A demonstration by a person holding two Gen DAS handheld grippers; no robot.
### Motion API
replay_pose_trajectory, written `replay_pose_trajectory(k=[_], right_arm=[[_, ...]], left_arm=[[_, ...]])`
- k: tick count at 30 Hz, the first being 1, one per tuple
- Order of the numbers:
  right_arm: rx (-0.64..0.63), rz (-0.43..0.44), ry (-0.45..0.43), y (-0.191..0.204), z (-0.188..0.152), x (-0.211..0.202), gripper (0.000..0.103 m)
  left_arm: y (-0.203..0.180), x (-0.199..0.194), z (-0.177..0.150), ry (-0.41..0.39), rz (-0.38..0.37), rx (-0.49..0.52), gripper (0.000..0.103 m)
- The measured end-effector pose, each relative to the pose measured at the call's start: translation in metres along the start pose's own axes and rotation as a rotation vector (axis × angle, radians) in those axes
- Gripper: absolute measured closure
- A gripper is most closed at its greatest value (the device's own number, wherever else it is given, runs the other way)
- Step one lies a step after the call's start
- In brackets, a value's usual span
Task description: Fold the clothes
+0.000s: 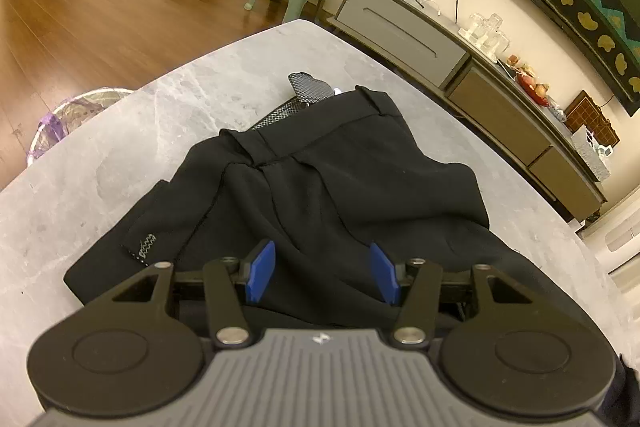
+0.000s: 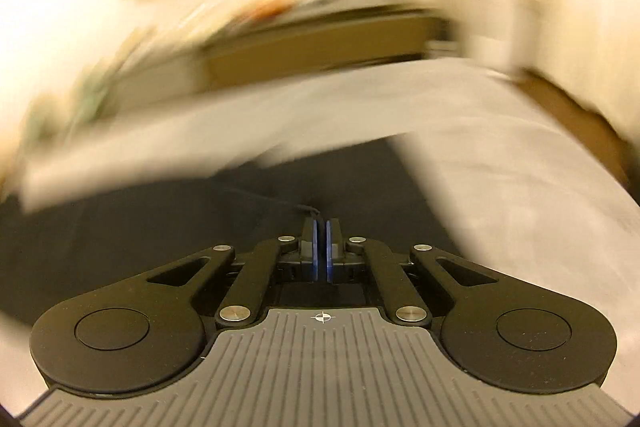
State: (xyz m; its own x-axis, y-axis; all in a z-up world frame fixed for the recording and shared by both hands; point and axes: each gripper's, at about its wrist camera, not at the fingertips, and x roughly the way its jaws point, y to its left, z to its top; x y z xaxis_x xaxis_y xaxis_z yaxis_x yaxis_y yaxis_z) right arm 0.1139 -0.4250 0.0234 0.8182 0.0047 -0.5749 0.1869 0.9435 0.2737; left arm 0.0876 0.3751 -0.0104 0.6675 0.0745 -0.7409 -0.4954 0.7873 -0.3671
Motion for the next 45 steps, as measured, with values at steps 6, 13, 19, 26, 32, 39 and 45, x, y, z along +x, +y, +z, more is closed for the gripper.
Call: replay_pose_trajectory(k=[6, 13, 19, 26, 32, 39, 45], right_arm=[[0.350, 0.108, 0.140, -0.048, -0.023, 0.023, 0.092], [0.305, 0.087, 0.101, -0.030, -0.023, 0.013, 0.055], [0.302, 0.125, 0.135, -0.017, -0.028, 0.018, 0.052], [0.167, 0.009, -0.009, 0.010, -0.017, -0.001, 0.049], [-0.330, 0.220, -0.140, 0.163, -0.044, -0.015, 0.049], [-0.886, 0.658, -0.075, 0.429, -0.142, -0.014, 0.048], [-1.241, 0.691, 0.000, 0.576, -0.219, 0.024, 0.049]], left_arm=[[-0.005, 0.005, -0.004, 0.042, -0.062, 0.012, 0.049], [-0.006, 0.022, -0.007, 0.110, -0.143, -0.034, 0.044], [-0.005, 0.041, 0.001, 0.165, -0.238, -0.141, 0.043], [-0.018, 0.027, -0.006, 0.136, -0.306, -0.132, 0.038], [0.006, 0.040, -0.002, 0.135, -0.206, -0.213, 0.040], [0.049, 0.041, 0.009, 0.133, -0.273, -0.345, 0.039], [0.070, 0.038, 0.018, 0.117, -0.345, -0.392, 0.038]])
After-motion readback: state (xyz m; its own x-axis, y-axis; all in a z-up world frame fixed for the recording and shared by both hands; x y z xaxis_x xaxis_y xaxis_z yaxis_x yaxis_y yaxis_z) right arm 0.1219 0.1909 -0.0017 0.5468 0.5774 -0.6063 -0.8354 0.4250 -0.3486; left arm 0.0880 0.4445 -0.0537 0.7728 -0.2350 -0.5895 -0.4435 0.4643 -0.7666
